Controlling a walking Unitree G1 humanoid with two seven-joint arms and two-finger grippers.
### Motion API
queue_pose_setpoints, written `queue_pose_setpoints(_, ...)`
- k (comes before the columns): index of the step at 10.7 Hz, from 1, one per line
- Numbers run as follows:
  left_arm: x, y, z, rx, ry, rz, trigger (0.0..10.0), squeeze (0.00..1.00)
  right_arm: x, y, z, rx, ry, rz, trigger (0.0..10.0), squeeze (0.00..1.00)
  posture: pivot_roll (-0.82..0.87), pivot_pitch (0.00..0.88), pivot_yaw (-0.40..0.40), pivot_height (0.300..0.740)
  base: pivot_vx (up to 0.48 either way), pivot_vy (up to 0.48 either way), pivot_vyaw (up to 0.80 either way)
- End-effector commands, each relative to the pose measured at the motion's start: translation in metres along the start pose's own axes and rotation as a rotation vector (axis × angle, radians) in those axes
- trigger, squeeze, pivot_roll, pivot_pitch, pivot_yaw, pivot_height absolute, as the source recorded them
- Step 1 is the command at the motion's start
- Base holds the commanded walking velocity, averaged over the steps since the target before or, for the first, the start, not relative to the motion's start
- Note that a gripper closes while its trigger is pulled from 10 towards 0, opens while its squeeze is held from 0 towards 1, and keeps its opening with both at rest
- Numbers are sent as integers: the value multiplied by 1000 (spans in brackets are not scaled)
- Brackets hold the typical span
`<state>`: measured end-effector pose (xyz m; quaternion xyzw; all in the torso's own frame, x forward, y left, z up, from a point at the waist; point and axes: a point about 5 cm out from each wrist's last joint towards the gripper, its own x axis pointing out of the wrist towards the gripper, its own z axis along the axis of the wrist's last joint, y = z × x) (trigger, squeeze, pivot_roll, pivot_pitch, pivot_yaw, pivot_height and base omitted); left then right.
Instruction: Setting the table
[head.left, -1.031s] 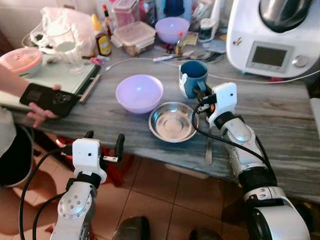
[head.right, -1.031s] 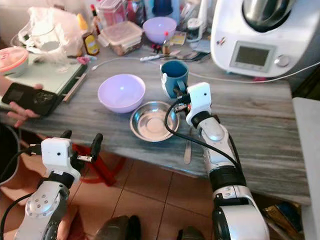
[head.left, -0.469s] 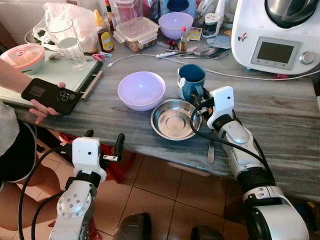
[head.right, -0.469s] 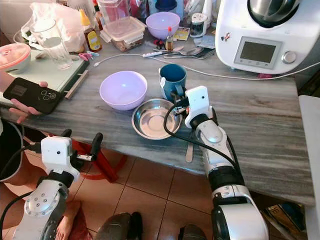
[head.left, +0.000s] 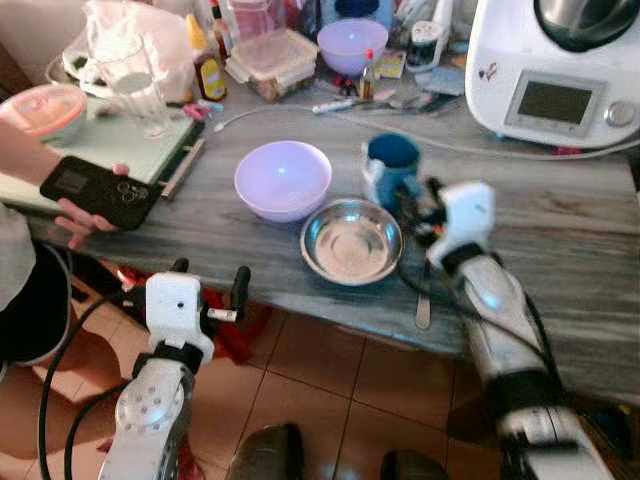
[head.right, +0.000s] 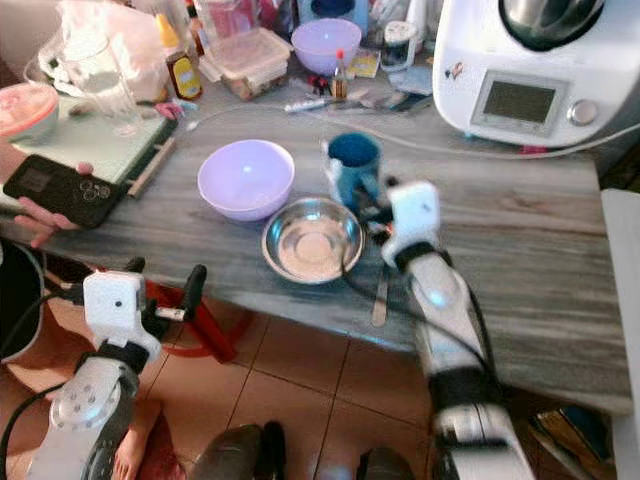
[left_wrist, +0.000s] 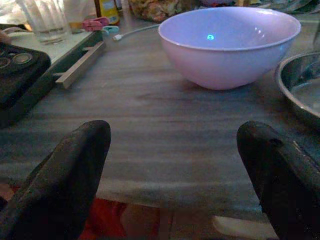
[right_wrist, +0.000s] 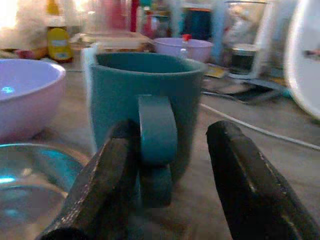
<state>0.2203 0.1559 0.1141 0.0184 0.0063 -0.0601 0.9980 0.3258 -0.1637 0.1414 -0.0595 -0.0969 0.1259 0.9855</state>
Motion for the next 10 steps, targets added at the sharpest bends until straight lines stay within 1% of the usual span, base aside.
queue_pose_setpoints(1, 0, 0, -1, -1, 7, -8, 10000, 0, -4, 0, 11, -2, -41, -33, 10000, 1000, 104, 145, 92, 740, 0, 0, 0)
queue_pose_setpoints(2, 3, -1, -2, -2, 7, -12, 10000, 0, -11, -1, 13, -6, -40, -67, 10000, 1000, 91, 137, 93, 740, 0, 0, 0)
queue_pose_setpoints(4, 5, -1, -2, -3, 4, -18, 10000, 0, -18, 0, 16, -25, -38, -90, 10000, 1000, 83, 129, 94, 740, 0, 0, 0)
queue_pose_setpoints(6, 8, -1, -2, -4, 0, -16, 10000, 0, -21, 3, 22, -29, -44, -106, 10000, 1000, 78, 119, 94, 740, 0, 0, 0)
queue_pose_setpoints(7, 8, 3, -2, 8, -4, 23, 10000, 0, -24, 8, 30, -39, -72, -113, 10000, 1000, 76, 111, 94, 740, 0, 0, 0)
queue_pose_setpoints(8, 8, 7, -2, 21, -1, 53, 10000, 0, -26, 10, 32, -41, -80, -111, 10000, 1000, 75, 102, 92, 740, 0, 0, 0)
queue_pose_setpoints(9, 9, 10, -5, 26, 13, 86, 10000, 0, -32, 16, 32, -60, -88, -97, 10000, 1000, 72, 87, 91, 740, 0, 0, 0)
queue_pose_setpoints(10, 11, 12, -8, 28, 20, 108, 10000, 0, -41, 27, 28, -63, -73, -41, 10000, 1000, 64, 65, 86, 740, 0, 0, 688)
